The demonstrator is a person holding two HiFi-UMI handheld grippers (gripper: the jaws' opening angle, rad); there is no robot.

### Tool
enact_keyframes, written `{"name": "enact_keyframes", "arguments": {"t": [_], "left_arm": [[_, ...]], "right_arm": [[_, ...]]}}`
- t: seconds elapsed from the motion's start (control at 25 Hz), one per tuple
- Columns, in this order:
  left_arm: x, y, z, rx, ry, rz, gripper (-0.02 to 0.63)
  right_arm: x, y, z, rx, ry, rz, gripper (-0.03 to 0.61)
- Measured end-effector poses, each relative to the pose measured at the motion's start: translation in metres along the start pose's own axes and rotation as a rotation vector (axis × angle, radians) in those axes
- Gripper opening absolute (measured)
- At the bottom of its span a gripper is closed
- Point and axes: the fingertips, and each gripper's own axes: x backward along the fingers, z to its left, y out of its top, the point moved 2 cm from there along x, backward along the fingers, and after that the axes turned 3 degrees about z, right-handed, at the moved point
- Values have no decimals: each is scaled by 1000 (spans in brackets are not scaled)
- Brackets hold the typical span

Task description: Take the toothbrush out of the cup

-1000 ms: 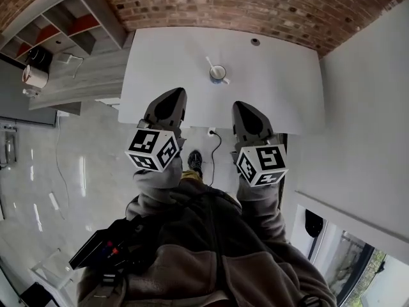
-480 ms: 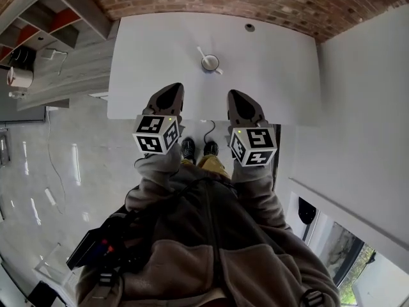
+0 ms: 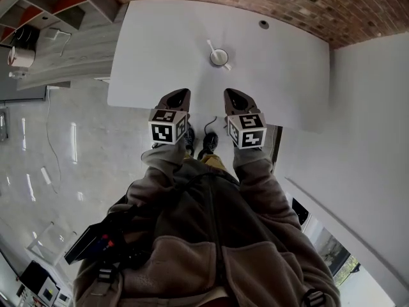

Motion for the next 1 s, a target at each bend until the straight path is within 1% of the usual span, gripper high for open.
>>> {"name": "enact_keyframes", "arguments": {"t": [0.16,0.28,0.44,0.84,1.0], "left_arm": [[-10,-28,7,41,-14,72,5],[-17,-35,12,59,-32,84,5],[-29,-42,21,73,-28,96,5],[-53,-50,77,139,61,121,5],[-59,-45,86,148,70,118,5]], "right_arm": [[-21,-21,1,7,33,68,2],[-40,-26,-3,24,53,100,2],[-71,-29,-15,55,69,119,0],[-133,-22,-53,99,56,154,2],[-153,-18,-61,125,59,178,2]]}}
